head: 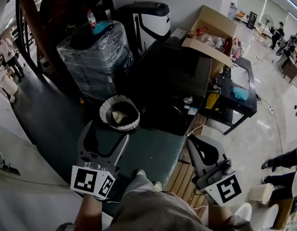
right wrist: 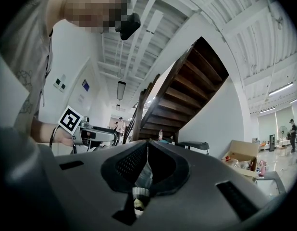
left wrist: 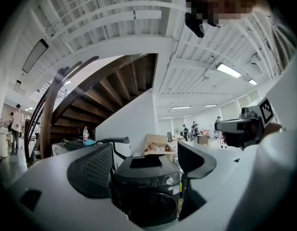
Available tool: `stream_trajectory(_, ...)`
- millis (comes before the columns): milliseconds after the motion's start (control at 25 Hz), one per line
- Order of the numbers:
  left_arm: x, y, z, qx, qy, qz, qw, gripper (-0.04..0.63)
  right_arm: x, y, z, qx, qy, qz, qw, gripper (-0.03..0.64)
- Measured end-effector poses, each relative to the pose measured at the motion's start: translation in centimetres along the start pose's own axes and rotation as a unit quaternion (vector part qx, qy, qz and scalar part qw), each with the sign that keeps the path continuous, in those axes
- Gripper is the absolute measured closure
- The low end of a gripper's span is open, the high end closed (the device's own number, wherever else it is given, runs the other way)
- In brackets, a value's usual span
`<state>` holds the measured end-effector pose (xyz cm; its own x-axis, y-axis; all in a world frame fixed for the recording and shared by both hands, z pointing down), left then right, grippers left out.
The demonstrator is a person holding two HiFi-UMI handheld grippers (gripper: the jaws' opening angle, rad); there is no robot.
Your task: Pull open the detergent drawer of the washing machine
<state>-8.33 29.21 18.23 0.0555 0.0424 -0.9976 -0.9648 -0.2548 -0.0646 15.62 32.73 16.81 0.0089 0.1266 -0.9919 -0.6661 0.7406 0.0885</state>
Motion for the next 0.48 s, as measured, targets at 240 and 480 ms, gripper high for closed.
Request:
stream_trajectory(240,-0.1,0.4,-0.9,0.005,0.0,-0.001,1.0,0.172,-0.3,-0.9,-0.8,0.005,0.0,0.002,1.0,0.583)
stream_trajectory(480,-1.0,1.2,-3.3,0.003,0.003,0.013,0.9999,0.172,-1.0,-2.2,-2.6,0.009,0.003,0.004,1.0,0.583)
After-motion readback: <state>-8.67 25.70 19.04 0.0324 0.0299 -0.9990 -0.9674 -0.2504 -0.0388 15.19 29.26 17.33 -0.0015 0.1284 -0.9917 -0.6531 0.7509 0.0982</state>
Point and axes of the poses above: the fingertips, and each gripper's own axes: z backward along the fingers, y to its left, x out of its top, the point moved 4 cm from there along z, backward along the fingers, and after that the axes turned 9 degrees about x, right-handed, at the moved point
